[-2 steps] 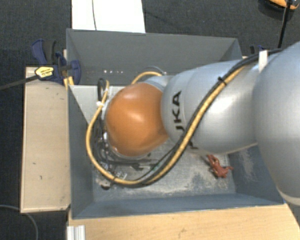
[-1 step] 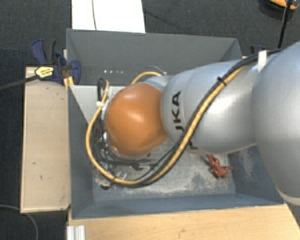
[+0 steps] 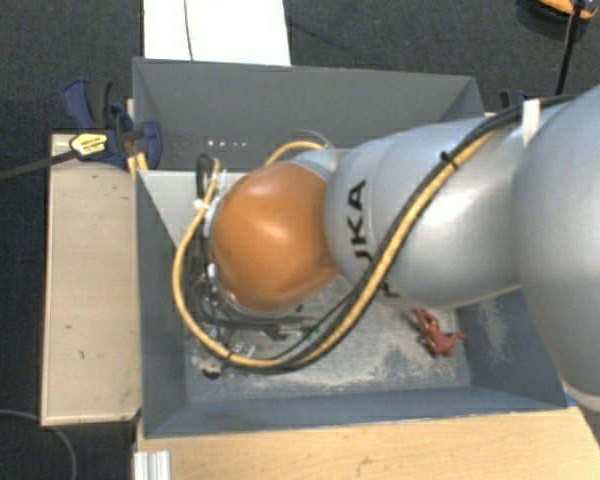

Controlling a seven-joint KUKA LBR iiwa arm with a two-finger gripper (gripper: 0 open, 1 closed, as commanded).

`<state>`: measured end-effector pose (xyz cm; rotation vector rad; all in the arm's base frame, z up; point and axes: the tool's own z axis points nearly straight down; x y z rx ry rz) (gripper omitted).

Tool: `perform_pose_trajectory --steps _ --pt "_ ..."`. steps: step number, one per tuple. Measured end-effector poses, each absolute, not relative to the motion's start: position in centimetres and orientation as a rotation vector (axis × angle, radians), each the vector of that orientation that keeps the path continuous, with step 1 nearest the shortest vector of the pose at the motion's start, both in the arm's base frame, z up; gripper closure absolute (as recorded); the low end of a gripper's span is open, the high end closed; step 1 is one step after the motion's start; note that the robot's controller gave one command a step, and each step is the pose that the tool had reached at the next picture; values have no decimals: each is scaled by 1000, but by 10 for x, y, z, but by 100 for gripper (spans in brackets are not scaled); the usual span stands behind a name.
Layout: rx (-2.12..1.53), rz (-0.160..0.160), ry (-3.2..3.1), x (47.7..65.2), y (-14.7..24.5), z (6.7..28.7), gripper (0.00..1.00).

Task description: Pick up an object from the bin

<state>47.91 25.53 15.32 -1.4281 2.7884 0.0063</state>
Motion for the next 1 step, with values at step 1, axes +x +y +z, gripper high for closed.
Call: perform_pose_trajectory --steps 1 --pt "-1427 6 2787 479 255 162 100"
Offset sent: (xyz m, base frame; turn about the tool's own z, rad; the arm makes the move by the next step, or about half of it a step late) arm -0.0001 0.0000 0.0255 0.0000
